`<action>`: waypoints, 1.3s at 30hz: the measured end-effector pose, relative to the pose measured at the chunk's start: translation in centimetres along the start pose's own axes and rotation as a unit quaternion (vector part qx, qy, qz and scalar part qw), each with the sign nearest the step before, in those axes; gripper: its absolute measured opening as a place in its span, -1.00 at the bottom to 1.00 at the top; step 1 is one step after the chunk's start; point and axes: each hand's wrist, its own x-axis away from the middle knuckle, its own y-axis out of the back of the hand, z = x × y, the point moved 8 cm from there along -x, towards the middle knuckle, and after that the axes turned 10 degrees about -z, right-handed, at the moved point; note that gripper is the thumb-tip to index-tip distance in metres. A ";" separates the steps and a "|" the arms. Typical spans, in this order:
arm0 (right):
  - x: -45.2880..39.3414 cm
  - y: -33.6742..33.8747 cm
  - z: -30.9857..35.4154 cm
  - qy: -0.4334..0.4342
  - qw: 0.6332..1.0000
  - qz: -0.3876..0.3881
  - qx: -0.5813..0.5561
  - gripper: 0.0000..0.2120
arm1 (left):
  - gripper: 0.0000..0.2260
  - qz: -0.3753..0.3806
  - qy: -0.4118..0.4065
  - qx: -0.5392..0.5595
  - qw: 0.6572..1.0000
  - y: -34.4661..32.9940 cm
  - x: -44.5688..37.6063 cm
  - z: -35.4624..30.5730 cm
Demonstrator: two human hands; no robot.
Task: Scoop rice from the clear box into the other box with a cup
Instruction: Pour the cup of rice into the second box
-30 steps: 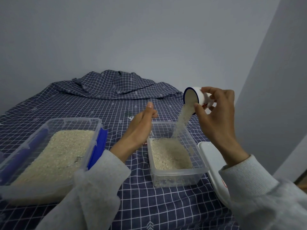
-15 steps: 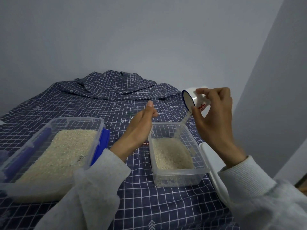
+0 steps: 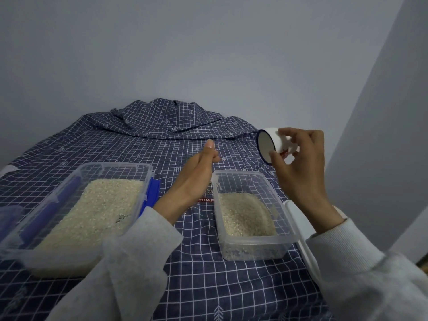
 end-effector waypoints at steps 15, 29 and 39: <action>3.2 -5.0 -3.0 -0.448 0.853 0.087 -0.252 -0.66 | -0.24 -0.042 -0.014 -0.002 0.999 5.5 0.9 -0.9; 6.9 -11.8 5.2 -0.522 0.753 0.163 -0.365 -0.80 | -0.37 -0.110 -0.002 0.012 0.994 15.2 3.6 -1.2; 11.8 -15.6 7.7 -0.535 0.758 0.202 -0.315 -0.79 | -0.33 -0.142 0.016 -0.020 0.990 20.3 4.8 0.8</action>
